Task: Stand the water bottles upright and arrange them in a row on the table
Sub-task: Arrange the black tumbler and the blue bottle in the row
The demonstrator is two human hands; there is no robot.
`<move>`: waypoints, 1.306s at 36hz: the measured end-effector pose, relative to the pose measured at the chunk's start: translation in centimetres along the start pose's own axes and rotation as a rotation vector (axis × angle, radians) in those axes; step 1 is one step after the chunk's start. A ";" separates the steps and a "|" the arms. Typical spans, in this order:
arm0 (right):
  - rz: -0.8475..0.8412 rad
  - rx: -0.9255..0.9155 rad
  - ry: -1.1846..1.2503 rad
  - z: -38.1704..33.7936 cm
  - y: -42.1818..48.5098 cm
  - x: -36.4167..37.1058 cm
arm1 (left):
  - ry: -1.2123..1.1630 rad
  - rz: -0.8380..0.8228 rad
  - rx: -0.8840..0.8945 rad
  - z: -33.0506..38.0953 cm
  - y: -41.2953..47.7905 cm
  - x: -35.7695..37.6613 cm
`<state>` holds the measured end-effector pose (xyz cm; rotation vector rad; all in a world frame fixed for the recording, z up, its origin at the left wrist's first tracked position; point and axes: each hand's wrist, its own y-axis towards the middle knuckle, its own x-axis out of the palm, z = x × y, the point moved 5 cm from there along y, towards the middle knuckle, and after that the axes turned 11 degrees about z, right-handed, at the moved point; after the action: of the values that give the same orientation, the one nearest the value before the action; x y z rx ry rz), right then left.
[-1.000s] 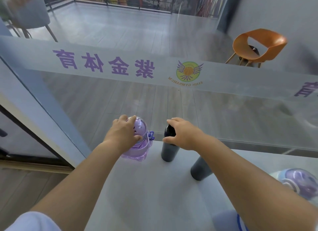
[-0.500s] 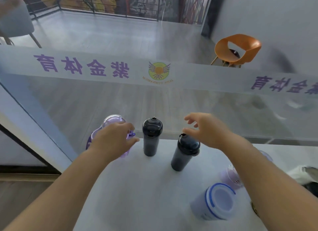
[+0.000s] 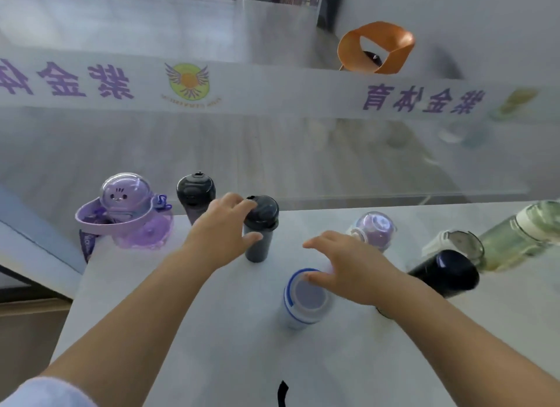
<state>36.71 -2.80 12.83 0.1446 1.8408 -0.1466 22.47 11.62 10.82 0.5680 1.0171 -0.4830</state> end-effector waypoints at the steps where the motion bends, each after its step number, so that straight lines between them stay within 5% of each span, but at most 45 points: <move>1: -0.018 -0.012 0.002 -0.1 -0.2 0.4 | 0.016 -0.015 -0.004 0.3 0.2 0.4; 16: -0.218 -0.101 -0.083 -1.4 -1.7 3.9 | -0.029 -0.061 -0.053 0.4 1.9 3.3; 34: -0.021 0.002 -0.019 3.3 4.8 -0.3 | -0.177 -0.025 -0.100 0.4 3.4 3.3; 47: -0.092 0.103 -0.026 6.4 12.9 -1.3 | -0.226 -0.053 -0.134 -0.4 6.7 4.6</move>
<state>45.42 8.77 12.05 0.1289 1.8150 -0.3064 28.41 16.39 7.98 0.3590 0.8429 -0.5093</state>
